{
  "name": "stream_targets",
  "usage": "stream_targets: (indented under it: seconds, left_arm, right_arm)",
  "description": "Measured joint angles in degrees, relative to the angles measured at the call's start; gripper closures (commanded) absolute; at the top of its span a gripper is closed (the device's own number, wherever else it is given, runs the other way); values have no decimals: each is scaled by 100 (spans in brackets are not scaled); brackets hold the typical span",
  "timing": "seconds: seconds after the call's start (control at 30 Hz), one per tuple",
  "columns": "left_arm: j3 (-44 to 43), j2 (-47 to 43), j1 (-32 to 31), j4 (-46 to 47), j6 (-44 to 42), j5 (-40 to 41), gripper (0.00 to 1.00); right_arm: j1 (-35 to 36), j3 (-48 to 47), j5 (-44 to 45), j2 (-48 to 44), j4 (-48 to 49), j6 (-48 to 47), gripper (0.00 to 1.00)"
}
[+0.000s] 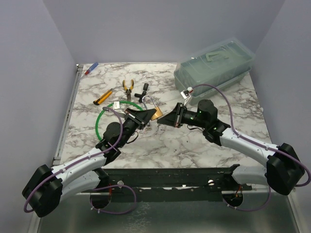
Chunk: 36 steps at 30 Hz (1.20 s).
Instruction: Unlock with the key
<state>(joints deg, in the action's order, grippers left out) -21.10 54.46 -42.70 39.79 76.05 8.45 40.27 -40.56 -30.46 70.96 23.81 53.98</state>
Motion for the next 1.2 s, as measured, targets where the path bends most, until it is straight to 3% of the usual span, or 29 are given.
stream_targets:
  seconds: [1.2]
  left_arm:
    - [94, 210, 74, 109, 59, 236, 100]
  right_arm:
    - [254, -1530, 1224, 367, -2903, -549, 100]
